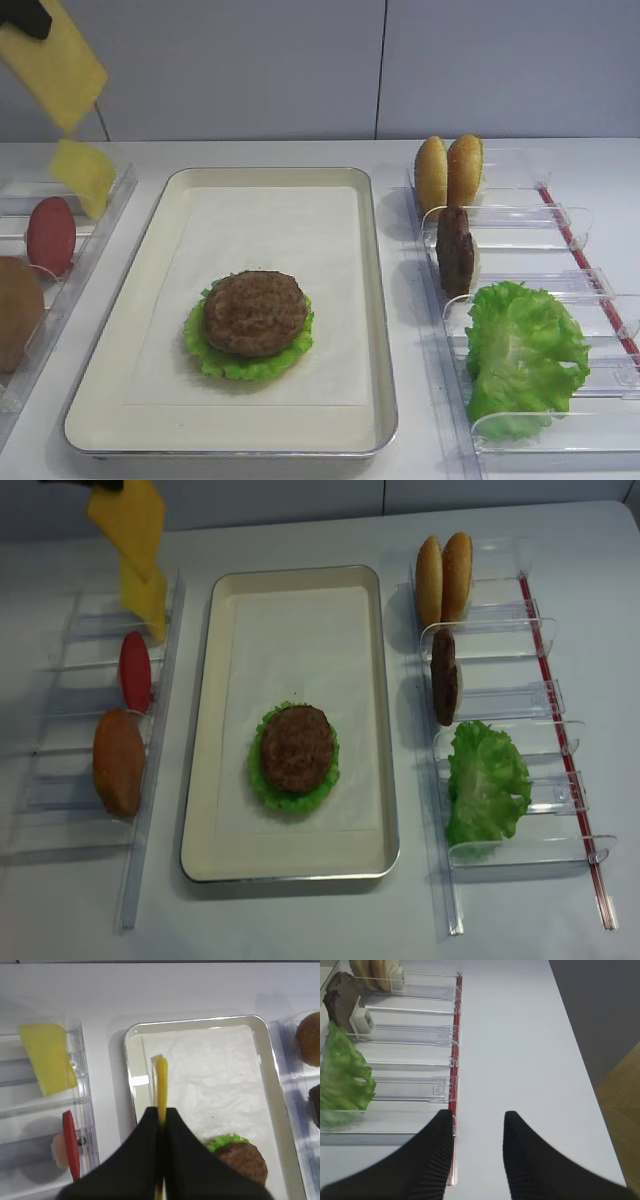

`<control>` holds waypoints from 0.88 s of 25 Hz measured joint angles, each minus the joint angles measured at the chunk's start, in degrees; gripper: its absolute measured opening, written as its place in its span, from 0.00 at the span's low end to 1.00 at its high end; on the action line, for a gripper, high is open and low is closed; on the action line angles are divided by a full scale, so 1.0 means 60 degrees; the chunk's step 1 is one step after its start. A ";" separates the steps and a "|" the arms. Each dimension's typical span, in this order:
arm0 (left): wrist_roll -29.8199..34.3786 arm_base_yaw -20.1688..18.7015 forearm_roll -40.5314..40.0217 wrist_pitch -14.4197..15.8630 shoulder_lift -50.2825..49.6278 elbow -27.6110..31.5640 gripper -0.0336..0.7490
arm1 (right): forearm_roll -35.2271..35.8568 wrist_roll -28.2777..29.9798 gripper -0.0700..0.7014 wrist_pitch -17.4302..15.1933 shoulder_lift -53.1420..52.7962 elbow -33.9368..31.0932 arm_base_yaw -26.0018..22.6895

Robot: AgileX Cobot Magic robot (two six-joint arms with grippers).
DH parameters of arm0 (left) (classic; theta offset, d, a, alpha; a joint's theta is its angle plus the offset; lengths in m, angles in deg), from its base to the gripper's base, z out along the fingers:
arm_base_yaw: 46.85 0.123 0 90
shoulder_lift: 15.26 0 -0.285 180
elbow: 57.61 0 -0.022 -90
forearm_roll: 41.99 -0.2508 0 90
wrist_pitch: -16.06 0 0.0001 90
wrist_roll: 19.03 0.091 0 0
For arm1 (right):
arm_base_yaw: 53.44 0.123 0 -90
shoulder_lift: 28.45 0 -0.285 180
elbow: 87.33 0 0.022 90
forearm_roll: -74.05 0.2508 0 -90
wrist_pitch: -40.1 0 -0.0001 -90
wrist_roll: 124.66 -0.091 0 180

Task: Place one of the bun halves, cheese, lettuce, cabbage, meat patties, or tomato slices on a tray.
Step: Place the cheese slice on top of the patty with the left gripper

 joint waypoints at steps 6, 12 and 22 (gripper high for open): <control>0.0360 -0.0013 0.0762 0.0000 0.1657 0.1889 0.02 | 0.0000 0.0000 0.44 0.0000 0.0000 0.0000 0.0000; 0.1382 -0.0013 0.2416 -0.0014 0.2754 0.4155 0.02 | 0.0000 0.0017 0.44 0.0000 0.0000 0.0000 0.0000; 0.4724 -0.0013 0.7278 -0.1085 0.3113 0.7903 0.02 | 0.0000 0.0039 0.44 0.0000 0.0000 0.0000 0.0000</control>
